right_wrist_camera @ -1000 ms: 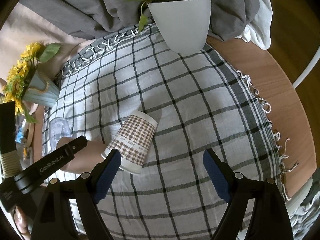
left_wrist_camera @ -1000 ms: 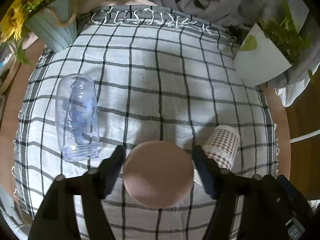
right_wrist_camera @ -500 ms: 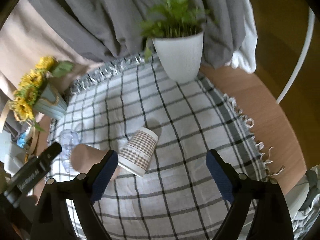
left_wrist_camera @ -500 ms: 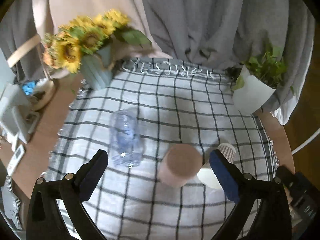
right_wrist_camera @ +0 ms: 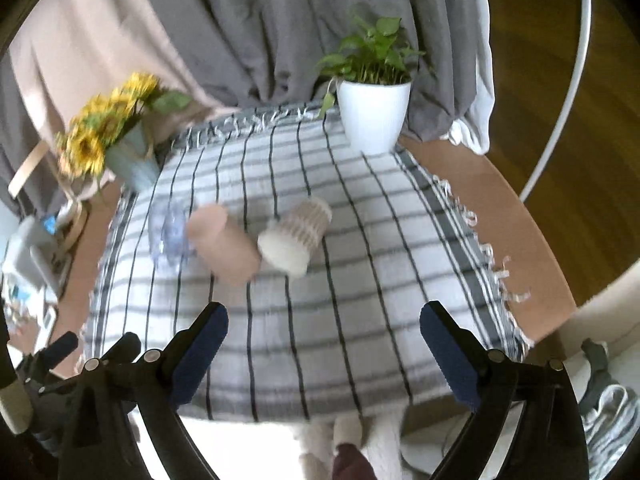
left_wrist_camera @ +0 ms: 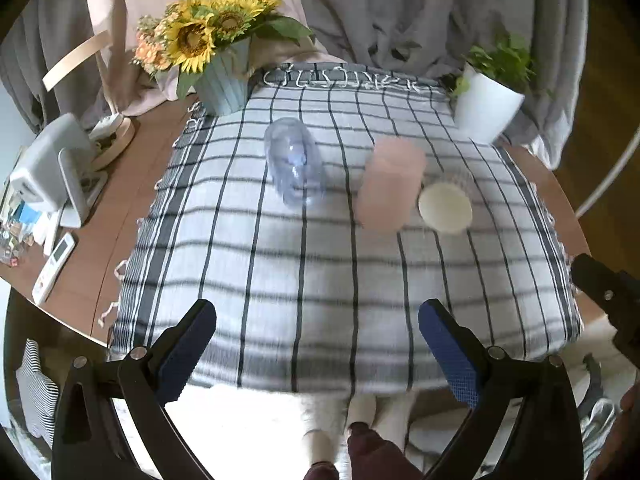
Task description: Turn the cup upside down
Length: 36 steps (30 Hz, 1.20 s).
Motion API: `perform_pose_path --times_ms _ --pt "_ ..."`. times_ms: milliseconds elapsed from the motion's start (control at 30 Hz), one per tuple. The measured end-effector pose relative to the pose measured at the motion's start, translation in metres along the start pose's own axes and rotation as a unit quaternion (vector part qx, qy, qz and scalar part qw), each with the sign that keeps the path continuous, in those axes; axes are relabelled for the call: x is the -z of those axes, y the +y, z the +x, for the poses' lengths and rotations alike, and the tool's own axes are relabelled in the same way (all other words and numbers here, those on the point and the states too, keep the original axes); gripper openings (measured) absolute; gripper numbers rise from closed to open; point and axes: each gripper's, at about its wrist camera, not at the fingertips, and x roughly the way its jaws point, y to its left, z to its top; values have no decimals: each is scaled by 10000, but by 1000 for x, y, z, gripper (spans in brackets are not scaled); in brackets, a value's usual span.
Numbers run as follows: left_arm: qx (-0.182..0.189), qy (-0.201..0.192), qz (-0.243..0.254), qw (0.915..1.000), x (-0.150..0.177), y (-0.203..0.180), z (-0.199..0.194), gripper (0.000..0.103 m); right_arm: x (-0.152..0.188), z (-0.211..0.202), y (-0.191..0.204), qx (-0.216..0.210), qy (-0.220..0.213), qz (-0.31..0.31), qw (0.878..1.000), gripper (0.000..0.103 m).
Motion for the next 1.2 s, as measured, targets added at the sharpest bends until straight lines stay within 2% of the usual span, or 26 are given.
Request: perform_pose_path --times_ms 67,200,333,467,800,1200 --pt "42 -193 116 9997 15 2 -14 103 20 -7 4 14 36 -9 10000 97" --pt "-163 -600 379 9973 36 1 -41 103 49 -26 7 -21 -104 -24 9999 97" --pt "-185 -793 356 9960 48 3 -60 103 66 -47 8 -82 -327 -74 9994 97" --pt "-340 -1070 283 9933 57 5 -82 103 75 -66 9 -122 -630 -182 9978 97" --pt "-120 -1337 -152 9908 73 11 -119 103 87 -102 -2 -290 -923 -178 9952 97" --pt "-136 -1844 22 9827 74 6 -150 103 99 -120 -8 -392 -994 -61 9943 97"
